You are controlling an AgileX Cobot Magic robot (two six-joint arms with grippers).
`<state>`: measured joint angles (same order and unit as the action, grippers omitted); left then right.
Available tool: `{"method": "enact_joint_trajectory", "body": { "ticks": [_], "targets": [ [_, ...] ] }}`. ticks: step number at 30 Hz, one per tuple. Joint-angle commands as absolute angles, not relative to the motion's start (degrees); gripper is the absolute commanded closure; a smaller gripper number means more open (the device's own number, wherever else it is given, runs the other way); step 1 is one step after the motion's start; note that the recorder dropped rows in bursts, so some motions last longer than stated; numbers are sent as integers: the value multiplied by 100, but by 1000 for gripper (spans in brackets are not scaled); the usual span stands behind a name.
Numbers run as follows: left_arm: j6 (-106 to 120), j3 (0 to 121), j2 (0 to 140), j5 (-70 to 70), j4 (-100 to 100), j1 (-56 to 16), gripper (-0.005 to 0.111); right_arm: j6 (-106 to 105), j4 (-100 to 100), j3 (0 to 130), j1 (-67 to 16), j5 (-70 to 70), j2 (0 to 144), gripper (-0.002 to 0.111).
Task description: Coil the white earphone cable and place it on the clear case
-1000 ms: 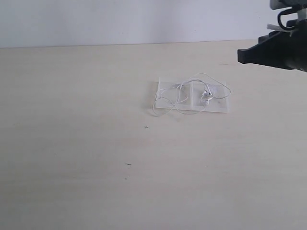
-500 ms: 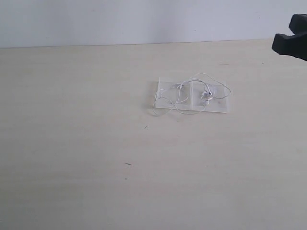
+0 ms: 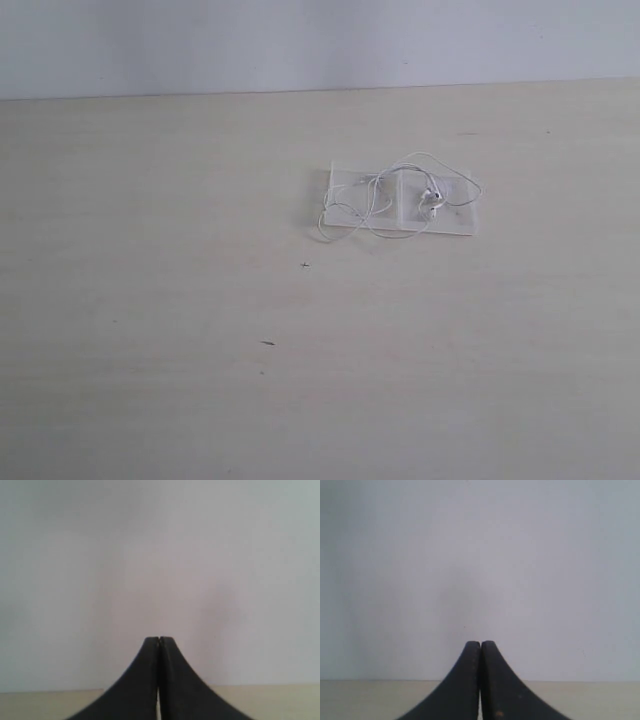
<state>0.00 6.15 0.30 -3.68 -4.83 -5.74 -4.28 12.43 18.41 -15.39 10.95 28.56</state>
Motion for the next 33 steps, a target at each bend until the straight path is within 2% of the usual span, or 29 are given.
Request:
{"method": "enact_joint_trajectory", "body": {
  "ticks": [1, 11, 19, 33],
  "targets": [
    [100, 444, 0, 72, -517, -570, 107, -425, 1157, 1808, -1532, 596, 2068, 108],
    [-39, 0, 0, -100, -517, -570, 107, -435, 1209, 1808, -1532, -504, 571, 108],
    [-155, 0, 0, 727, -540, -570, 107, -435, 1368, 1808, -1532, -1206, 0, 108],
    [-344, 0, 0, 865, -561, -570, 107, -435, 1980, 1058, -1532, -866, 0, 108]
  ]
}}
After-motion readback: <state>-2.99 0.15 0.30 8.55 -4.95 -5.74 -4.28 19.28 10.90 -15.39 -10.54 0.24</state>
